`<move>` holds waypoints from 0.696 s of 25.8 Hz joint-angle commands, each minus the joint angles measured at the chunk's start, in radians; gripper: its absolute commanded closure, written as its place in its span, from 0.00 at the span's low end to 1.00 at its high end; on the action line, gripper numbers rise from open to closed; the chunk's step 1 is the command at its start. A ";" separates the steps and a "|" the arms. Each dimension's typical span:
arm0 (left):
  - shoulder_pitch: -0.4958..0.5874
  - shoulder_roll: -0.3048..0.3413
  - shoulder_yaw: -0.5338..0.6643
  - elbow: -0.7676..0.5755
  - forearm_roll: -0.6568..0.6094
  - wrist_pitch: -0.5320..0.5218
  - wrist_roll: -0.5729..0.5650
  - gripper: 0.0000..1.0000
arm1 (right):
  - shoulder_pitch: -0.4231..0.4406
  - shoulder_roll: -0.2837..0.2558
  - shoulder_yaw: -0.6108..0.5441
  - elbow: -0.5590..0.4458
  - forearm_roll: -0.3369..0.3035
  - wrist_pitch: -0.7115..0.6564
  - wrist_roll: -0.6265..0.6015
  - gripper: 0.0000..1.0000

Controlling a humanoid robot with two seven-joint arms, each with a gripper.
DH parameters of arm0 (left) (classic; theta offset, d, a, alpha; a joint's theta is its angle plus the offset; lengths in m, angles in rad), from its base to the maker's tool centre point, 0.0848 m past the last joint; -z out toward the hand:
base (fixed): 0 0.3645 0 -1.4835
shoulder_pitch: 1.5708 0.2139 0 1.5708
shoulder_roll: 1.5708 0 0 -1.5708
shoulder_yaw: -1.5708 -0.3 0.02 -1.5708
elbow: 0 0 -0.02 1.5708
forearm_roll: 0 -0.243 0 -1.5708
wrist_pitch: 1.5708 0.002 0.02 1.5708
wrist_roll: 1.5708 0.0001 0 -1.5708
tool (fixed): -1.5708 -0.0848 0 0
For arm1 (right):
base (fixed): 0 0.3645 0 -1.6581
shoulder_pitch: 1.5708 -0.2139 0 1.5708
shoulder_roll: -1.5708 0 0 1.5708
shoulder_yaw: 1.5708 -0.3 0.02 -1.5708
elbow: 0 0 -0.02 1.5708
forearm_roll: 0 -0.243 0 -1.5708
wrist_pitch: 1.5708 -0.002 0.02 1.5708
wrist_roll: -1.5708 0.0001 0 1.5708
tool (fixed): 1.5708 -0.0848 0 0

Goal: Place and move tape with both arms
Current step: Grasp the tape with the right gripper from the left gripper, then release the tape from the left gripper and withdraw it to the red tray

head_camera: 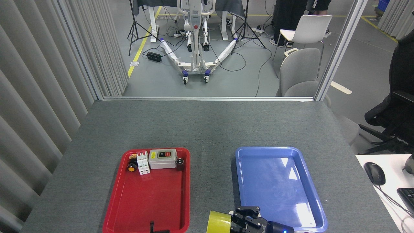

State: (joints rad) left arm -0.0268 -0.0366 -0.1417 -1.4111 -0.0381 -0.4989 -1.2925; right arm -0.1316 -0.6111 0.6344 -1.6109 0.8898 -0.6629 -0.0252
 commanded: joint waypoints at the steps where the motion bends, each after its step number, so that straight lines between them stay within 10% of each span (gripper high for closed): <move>1: 0.004 0.007 0.002 0.007 0.000 -0.013 -0.002 1.00 | 0.000 0.001 0.002 0.000 0.000 0.002 -0.001 0.69; 6: -0.008 0.003 0.028 0.080 -0.019 -0.092 0.013 0.96 | 0.000 0.001 0.002 0.000 0.000 0.003 -0.001 0.70; 11: -0.010 0.006 0.042 0.104 -0.029 -0.127 0.015 0.57 | 0.000 0.001 0.002 0.000 0.000 -0.003 -0.001 0.70; 15: -0.012 -0.002 0.071 0.107 -0.026 -0.142 0.015 0.01 | 0.000 0.001 0.004 0.000 0.000 -0.009 -0.001 0.70; 18: -0.012 0.001 0.080 0.109 -0.017 -0.187 0.015 0.00 | 0.000 0.002 0.004 0.000 -0.002 -0.012 -0.001 0.70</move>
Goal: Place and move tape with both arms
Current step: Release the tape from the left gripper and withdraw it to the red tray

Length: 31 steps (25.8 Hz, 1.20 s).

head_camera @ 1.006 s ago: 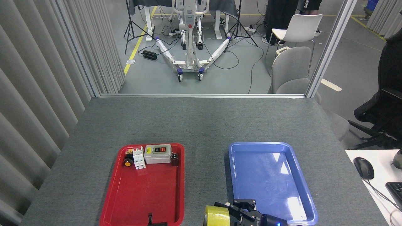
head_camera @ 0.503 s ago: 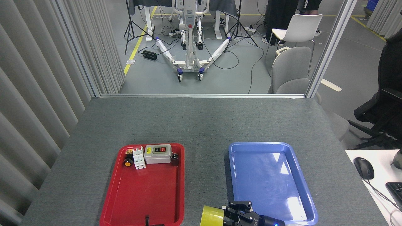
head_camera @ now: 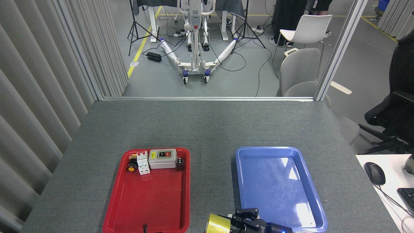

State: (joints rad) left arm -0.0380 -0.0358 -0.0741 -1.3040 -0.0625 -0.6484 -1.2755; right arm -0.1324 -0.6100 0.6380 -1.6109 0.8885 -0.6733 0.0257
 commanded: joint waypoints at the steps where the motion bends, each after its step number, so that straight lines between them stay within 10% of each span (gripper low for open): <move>1: 0.000 0.001 0.017 0.005 0.007 -0.048 -0.002 0.00 | 0.001 0.003 0.000 0.000 -0.002 -0.011 -0.052 0.70; 15: -0.056 -0.003 0.145 0.055 0.007 -0.083 -0.002 0.00 | 0.019 -0.001 -0.027 -0.007 -0.011 -0.098 -0.052 0.69; 23: -0.137 0.005 0.309 0.153 -0.034 -0.137 0.105 0.00 | 0.212 0.079 -0.521 0.000 -0.013 -0.075 0.079 0.69; 27: -0.169 0.005 0.355 0.152 -0.415 -0.137 0.447 0.00 | 0.224 0.246 -0.715 0.022 -0.002 0.138 0.355 0.70; 31: -0.154 -0.024 0.378 -0.037 -1.097 0.016 0.996 0.00 | 0.189 0.254 -0.741 0.023 0.001 0.348 0.476 0.74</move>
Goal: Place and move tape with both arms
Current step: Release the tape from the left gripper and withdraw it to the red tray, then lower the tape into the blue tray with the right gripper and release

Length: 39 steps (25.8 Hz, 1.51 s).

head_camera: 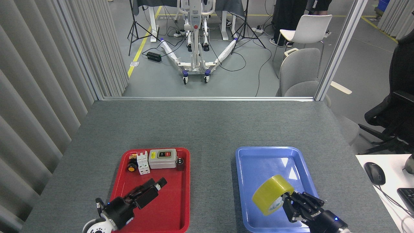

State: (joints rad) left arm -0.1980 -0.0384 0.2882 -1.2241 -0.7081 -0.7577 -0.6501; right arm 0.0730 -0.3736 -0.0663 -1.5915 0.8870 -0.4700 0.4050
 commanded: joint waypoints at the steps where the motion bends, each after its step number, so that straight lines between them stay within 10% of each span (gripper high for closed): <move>1: 0.023 -0.057 0.011 -0.178 -0.611 0.273 0.489 0.00 | -0.019 0.010 -0.036 0.004 0.003 0.197 0.121 0.74; 6: 0.084 -0.087 -0.169 -0.245 -0.729 0.707 0.635 0.00 | -0.084 -0.076 0.020 0.015 -0.013 0.401 0.281 0.75; 20: 0.226 -0.077 -0.256 -0.393 -0.720 0.701 0.707 0.00 | -0.407 -0.238 0.416 0.309 -0.180 0.717 0.451 0.80; 24: 0.229 -0.072 -0.261 -0.393 -0.718 0.675 0.713 0.00 | -0.453 -0.238 0.453 0.338 -0.266 0.720 0.453 0.82; 39: 0.259 -0.020 -0.259 -0.336 -0.876 0.678 0.810 0.00 | -0.602 -0.169 0.550 0.574 -0.264 0.688 0.425 0.78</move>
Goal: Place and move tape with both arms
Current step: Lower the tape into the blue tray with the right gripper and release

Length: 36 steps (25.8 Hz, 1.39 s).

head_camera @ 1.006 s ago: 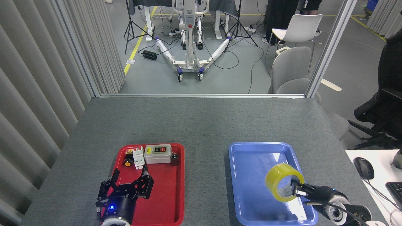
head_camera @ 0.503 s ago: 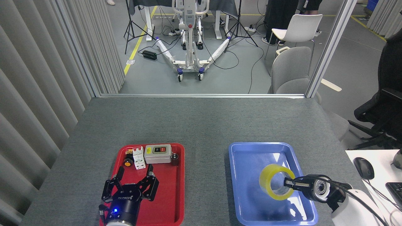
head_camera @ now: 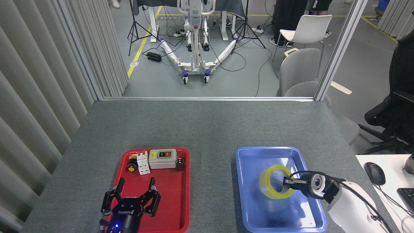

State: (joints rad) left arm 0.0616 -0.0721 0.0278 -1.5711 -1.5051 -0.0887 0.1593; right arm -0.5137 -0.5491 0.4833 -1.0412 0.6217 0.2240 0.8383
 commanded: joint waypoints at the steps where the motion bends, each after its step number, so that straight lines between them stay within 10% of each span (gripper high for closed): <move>1: -0.003 0.015 0.001 0.013 -0.092 0.009 0.000 0.00 | -0.017 0.008 0.000 0.038 0.004 -0.006 -0.012 0.78; 7: -0.012 0.005 0.003 0.005 -0.084 0.000 -0.006 0.00 | -0.019 0.028 -0.005 0.066 0.007 -0.009 -0.015 0.70; 23: -0.017 0.015 0.001 0.006 -0.086 0.001 0.002 0.00 | -0.002 0.060 -0.155 0.004 0.013 -0.063 -0.127 0.02; 31: -0.022 0.014 0.001 0.016 -0.084 0.001 0.002 0.00 | 0.259 0.238 -0.650 -0.247 0.460 -0.379 -0.326 0.02; 36: -0.039 0.014 0.001 0.034 -0.084 -0.002 0.002 0.00 | 0.426 0.279 -0.712 -0.378 0.641 -0.451 -0.669 0.02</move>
State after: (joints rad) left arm 0.0338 -0.0581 0.0292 -1.5476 -1.5893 -0.0874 0.1618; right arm -0.1809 -0.2854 -0.1920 -1.3476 1.1587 -0.1877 0.3692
